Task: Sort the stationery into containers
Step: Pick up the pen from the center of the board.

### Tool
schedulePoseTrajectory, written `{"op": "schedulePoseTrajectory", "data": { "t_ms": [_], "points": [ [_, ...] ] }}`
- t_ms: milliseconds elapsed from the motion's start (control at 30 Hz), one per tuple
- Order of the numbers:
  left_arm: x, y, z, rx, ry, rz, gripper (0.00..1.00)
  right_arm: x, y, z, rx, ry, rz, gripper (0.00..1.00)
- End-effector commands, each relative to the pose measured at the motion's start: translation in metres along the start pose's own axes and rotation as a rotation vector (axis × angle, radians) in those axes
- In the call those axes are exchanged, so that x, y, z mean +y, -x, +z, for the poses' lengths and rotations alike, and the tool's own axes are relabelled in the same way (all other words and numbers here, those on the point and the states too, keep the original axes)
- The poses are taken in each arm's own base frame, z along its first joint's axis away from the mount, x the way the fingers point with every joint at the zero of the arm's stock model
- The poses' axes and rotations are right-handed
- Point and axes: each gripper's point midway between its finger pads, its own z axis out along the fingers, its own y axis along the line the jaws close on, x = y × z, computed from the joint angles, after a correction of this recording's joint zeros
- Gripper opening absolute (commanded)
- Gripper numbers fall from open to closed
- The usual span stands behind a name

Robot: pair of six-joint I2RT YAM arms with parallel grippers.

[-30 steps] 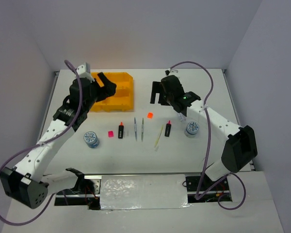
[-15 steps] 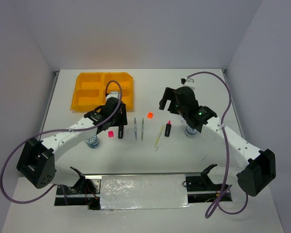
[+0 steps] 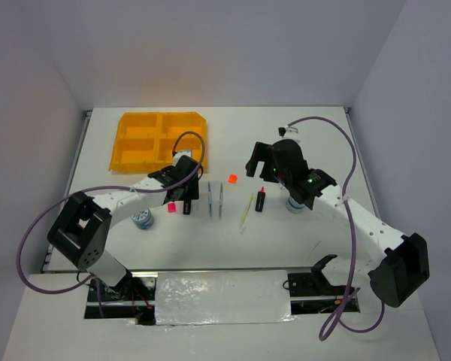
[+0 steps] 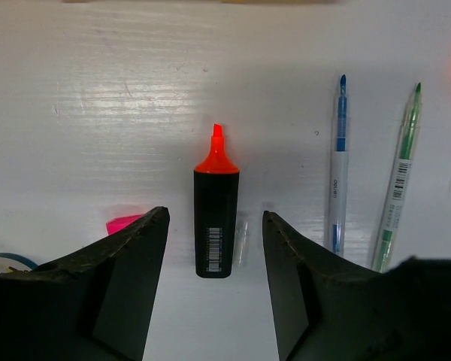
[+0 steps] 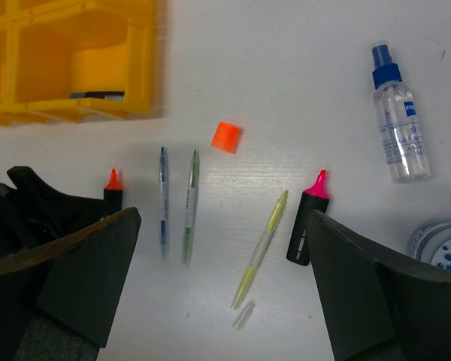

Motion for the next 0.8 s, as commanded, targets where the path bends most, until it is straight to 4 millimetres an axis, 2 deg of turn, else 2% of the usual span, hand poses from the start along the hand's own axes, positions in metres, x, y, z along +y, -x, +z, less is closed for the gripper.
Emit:
{"op": "schedulePoseTrajectory", "data": {
  "t_ms": [0,267,767],
  "points": [
    [-0.006,0.010,0.006,-0.037,0.000,-0.014,0.65,0.009,0.008,-0.006,-0.036,0.051,-0.012,0.98],
    [0.003,-0.006,0.024,0.004,0.043,-0.013,0.62,0.011,0.001,-0.002,-0.017,0.071,-0.025,0.98],
    [0.013,-0.023,0.037,0.038,0.071,-0.023,0.54,0.017,-0.001,0.000,-0.005,0.089,-0.046,0.97]
  ]
}}
